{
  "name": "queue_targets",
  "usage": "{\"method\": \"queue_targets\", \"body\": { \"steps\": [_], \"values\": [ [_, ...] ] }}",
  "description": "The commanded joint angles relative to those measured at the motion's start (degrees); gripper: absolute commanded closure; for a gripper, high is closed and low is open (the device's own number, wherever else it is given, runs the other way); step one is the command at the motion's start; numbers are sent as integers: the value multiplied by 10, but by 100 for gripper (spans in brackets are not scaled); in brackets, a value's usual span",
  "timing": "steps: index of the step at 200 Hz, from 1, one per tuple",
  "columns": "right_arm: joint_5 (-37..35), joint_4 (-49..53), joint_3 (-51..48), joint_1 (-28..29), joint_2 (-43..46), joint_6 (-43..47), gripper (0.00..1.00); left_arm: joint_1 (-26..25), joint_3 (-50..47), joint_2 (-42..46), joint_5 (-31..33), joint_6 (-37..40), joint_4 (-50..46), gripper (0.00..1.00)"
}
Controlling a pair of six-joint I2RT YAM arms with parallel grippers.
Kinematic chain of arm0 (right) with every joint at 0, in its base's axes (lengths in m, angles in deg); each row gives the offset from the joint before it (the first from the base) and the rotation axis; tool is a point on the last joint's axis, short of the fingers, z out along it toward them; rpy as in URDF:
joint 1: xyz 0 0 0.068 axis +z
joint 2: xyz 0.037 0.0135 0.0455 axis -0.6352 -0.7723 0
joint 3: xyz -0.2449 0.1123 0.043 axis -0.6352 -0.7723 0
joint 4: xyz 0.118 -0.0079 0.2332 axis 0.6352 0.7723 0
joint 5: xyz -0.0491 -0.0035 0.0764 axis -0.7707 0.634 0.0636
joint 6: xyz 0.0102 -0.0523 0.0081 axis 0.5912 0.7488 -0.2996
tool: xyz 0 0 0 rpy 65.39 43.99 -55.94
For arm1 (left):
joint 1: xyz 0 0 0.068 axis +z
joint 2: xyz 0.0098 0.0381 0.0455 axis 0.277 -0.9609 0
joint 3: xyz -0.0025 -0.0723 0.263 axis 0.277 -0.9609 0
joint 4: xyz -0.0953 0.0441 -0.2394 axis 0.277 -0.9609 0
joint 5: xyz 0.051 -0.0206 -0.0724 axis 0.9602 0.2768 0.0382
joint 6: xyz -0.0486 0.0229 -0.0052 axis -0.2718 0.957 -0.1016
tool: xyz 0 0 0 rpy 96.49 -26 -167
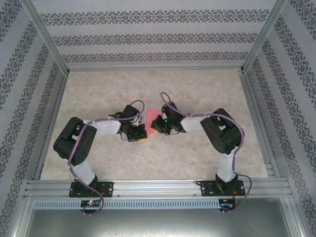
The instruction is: Fold a paper plane with a square sheet of paper (pick it up from the middle)
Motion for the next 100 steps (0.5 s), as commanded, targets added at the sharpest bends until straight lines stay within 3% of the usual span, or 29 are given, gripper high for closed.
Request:
{"method": "queue_targets", "body": {
  "steps": [1, 70, 100],
  "values": [
    [-45, 62, -17, 5, -29, 4, 86, -2, -13, 2, 34, 11, -39, 94],
    [-47, 64, -19, 5, -30, 4, 86, 20, -40, 46, 16, 34, -52, 95],
    [-47, 60, -20, 5, -31, 1, 86, 23, -34, 57, -22, 32, -27, 95]
  ]
}}
